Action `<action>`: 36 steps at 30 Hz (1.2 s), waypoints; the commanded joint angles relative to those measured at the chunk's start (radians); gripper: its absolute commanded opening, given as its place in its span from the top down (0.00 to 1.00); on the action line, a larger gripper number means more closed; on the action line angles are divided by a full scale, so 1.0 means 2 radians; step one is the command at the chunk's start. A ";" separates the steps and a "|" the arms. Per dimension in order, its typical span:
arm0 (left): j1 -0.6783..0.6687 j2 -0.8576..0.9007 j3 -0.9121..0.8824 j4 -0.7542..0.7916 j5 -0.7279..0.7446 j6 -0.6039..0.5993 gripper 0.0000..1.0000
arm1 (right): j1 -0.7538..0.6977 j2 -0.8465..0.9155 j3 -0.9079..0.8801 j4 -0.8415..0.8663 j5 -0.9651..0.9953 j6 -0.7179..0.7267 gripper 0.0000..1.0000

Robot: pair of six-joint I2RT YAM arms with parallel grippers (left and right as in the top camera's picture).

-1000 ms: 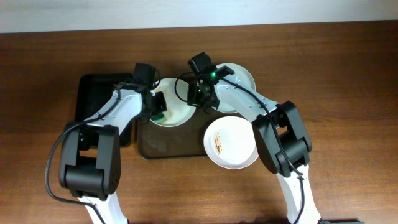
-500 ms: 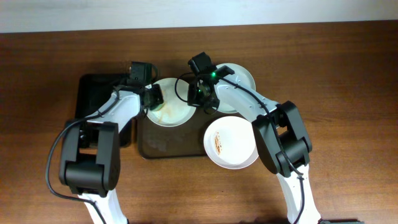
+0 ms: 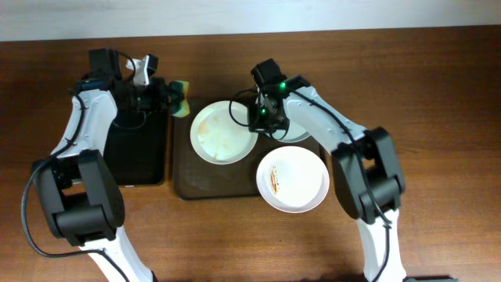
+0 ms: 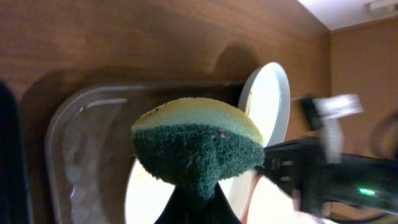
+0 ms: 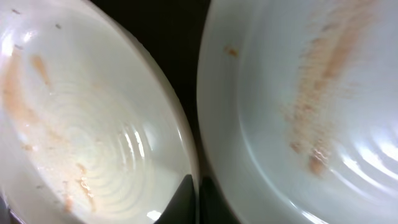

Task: Clean dirty plates on tray and stack at the side
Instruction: 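Carry the cleaned plate with the right gripper to the table's right side, then return the right gripper and grip the lower-right stained plate rim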

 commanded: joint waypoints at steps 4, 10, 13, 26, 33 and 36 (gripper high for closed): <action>-0.006 -0.003 0.005 -0.016 -0.065 0.002 0.99 | 0.082 -0.122 0.004 -0.044 0.400 -0.016 0.96; -0.006 -0.003 0.005 -0.017 -0.076 0.002 0.99 | 0.199 -0.121 0.004 -0.054 0.779 0.031 0.96; -0.006 -0.003 0.005 -0.017 -0.076 0.002 0.99 | 0.234 -0.121 0.004 -0.050 0.892 0.031 0.96; -0.020 -0.003 0.005 -0.017 -0.126 0.002 0.99 | -0.064 -0.207 0.004 -0.069 0.296 0.035 0.96; -0.062 -0.003 0.005 -0.005 -0.189 0.002 0.99 | -0.402 -0.171 -0.066 -0.092 0.144 0.035 0.96; -0.062 -0.003 0.005 -0.002 -0.189 0.002 0.99 | -0.422 -0.167 -0.148 -0.031 0.144 0.041 0.96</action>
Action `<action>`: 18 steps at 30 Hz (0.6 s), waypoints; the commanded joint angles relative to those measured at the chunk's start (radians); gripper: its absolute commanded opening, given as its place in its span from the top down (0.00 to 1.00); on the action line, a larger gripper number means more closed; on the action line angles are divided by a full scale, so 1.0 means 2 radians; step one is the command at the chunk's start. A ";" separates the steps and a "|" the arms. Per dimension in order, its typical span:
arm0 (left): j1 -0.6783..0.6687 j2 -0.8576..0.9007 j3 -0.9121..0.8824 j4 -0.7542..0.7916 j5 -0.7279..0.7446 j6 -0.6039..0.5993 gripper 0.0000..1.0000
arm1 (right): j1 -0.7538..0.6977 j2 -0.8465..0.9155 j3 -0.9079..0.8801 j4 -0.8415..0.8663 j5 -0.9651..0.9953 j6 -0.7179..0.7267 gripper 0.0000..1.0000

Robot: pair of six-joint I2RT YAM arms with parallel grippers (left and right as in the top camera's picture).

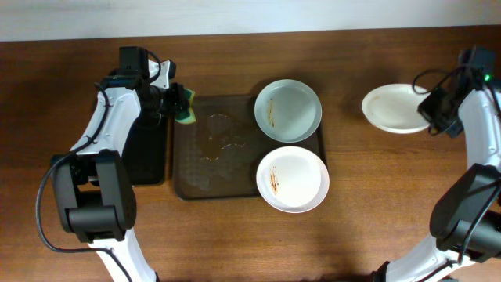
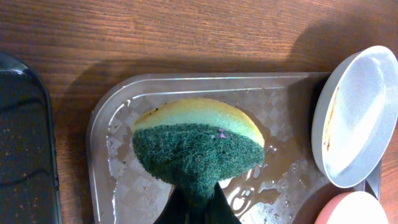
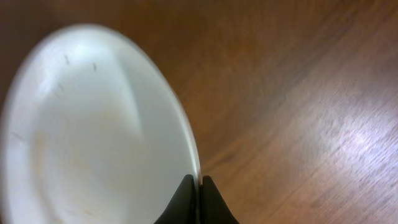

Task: Clean dirty plates on tray and stack at the side
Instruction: 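Return the right gripper and grip the lower-right stained plate rim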

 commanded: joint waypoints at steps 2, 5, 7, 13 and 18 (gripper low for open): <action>0.000 -0.003 0.006 0.006 -0.004 0.003 0.99 | -0.002 0.003 -0.093 0.062 -0.012 0.006 0.96; -0.001 -0.003 0.006 0.010 -0.006 0.003 0.99 | -0.002 -0.004 -0.093 0.043 -0.062 -0.001 0.29; -0.001 -0.003 0.006 0.012 -0.006 0.003 0.99 | 0.006 -0.038 -0.078 0.020 -0.144 -0.031 0.29; -0.001 -0.003 0.006 0.012 -0.006 0.003 0.99 | 0.177 -0.085 -0.107 -0.071 -0.161 -0.077 0.29; -0.001 -0.003 0.006 0.012 -0.006 0.003 0.99 | 0.243 -0.079 -0.200 -0.044 -0.135 -0.077 0.40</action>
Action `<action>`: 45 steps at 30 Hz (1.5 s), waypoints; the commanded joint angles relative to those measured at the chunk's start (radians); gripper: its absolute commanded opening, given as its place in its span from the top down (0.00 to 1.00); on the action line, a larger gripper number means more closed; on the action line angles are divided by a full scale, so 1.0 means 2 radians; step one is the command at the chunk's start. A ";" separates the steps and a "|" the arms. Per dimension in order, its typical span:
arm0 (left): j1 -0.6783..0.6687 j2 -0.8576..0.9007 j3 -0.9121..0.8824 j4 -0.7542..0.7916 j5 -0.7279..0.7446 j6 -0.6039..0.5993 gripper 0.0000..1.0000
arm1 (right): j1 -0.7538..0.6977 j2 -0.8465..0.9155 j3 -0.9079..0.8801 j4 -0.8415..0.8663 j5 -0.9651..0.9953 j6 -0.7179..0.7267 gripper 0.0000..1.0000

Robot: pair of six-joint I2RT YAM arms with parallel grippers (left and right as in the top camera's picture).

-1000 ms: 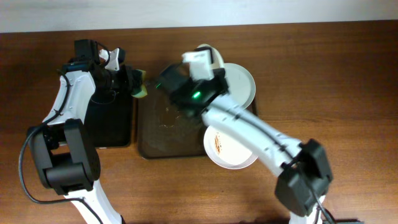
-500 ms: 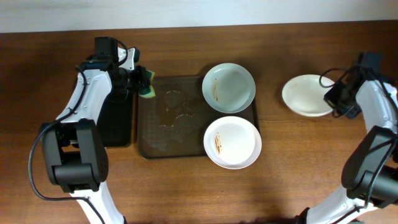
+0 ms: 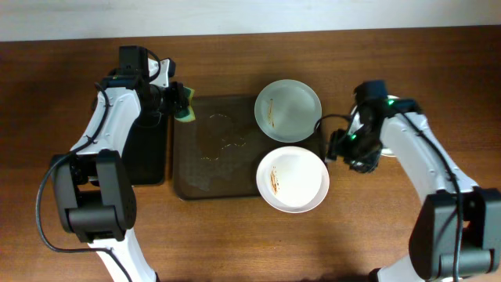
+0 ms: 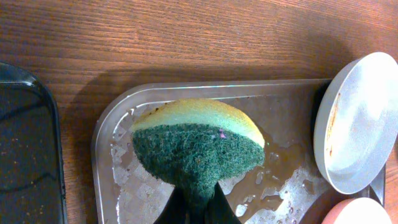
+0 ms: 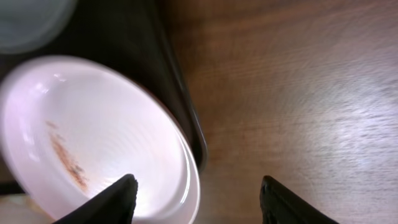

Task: Clean dirty plates on tray and stack at the side
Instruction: 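Return the right gripper and grip the lower-right stained plate rim, then scrub the held plate with the sponge in the left gripper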

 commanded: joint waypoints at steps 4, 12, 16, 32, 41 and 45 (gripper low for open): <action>-0.001 -0.003 0.006 0.001 0.000 0.003 0.99 | 0.043 0.002 -0.074 0.095 0.025 -0.002 0.63; -0.001 -0.003 0.006 0.001 0.000 0.003 0.99 | 0.079 0.003 -0.090 0.111 0.030 0.024 0.96; -0.001 -0.003 0.006 0.001 0.000 0.003 0.99 | 0.161 0.003 -0.003 0.130 0.047 0.023 0.96; -0.001 -0.003 0.006 -0.002 0.000 0.003 0.99 | 0.226 0.142 0.095 0.169 0.094 -0.100 0.49; -0.004 -0.003 0.005 -0.012 -0.009 0.003 0.99 | 0.204 0.184 0.095 0.196 -0.020 -0.135 0.69; -0.004 -0.003 0.005 -0.012 -0.009 0.003 0.99 | 0.212 0.189 0.144 0.193 -0.006 -0.113 0.96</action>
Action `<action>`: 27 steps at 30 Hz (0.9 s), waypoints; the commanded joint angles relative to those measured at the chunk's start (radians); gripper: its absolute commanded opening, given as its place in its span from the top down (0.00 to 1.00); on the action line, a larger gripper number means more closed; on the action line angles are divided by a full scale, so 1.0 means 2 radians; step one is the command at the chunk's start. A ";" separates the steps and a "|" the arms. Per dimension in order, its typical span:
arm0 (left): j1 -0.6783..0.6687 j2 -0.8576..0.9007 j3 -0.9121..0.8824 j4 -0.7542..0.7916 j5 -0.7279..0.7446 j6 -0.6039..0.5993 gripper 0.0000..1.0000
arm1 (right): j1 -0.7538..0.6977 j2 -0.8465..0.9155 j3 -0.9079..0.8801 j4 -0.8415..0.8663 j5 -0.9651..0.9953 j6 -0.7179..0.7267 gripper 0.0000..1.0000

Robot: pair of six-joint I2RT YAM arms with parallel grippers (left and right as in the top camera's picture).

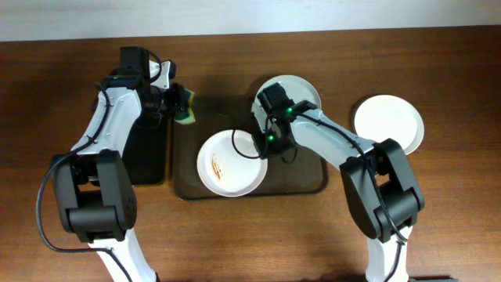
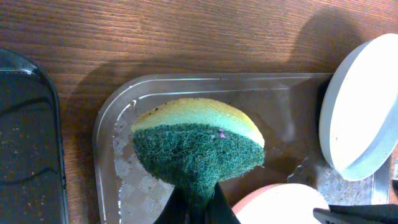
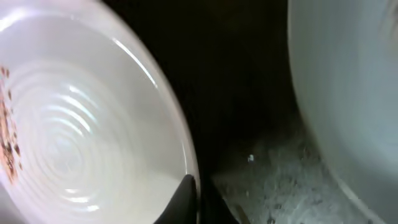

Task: Clean dirty plates on tray and stack at the side
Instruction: 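Scrub the held plate with the sponge in the left gripper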

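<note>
My left gripper (image 2: 198, 200) is shut on a yellow-and-green sponge (image 2: 198, 146), held over the back left corner of the brown tray (image 1: 301, 176); from overhead this gripper (image 1: 182, 107) shows there too. A white plate with an orange smear (image 1: 227, 164) sits on the tray's left half. My right gripper (image 3: 198, 190) is shut on its right rim (image 3: 180, 134); overhead, that gripper (image 1: 264, 142) is mid-tray. A second dirty plate (image 1: 297, 88) sits at the tray's back right, partly under the right arm. A clean white plate (image 1: 389, 124) lies on the table, right of the tray.
A black tray (image 1: 145, 160) lies on the table left of the brown tray, under the left arm. The brown tray's floor is wet (image 2: 134, 180). Bare wooden table (image 1: 438, 219) surrounds everything.
My right gripper was open beside the smeared plate at the tray's front right corner. Now it is shut on that plate's rim, and the plate sits on the tray's left half.
First my right gripper was shut on a plate's rim on the tray's left. Then it held that plate over the table at far right. Then it stood open by the smeared front plate, which it now grips. The left gripper kept the sponge throughout.
</note>
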 commanded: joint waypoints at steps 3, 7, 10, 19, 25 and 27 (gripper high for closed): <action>-0.002 -0.003 0.005 -0.001 -0.002 0.003 0.99 | 0.023 0.017 0.052 0.089 0.029 0.133 0.96; -0.002 -0.003 0.005 -0.001 -0.004 0.003 0.99 | 0.026 0.055 0.052 0.115 0.051 0.187 0.96; -0.002 -0.003 0.005 -0.003 -0.013 0.003 0.99 | 0.023 0.058 0.052 0.126 0.052 0.191 0.79; -0.035 -0.002 0.004 -0.014 -0.014 0.003 0.99 | 0.018 0.084 0.052 0.152 0.046 0.210 0.96; -0.081 0.072 0.004 -0.006 -0.163 -0.033 0.99 | 0.013 0.084 0.052 0.152 0.033 0.210 0.96; -0.080 0.098 0.004 -0.011 -0.217 -0.033 0.99 | 0.011 0.084 0.052 0.152 0.028 0.209 0.96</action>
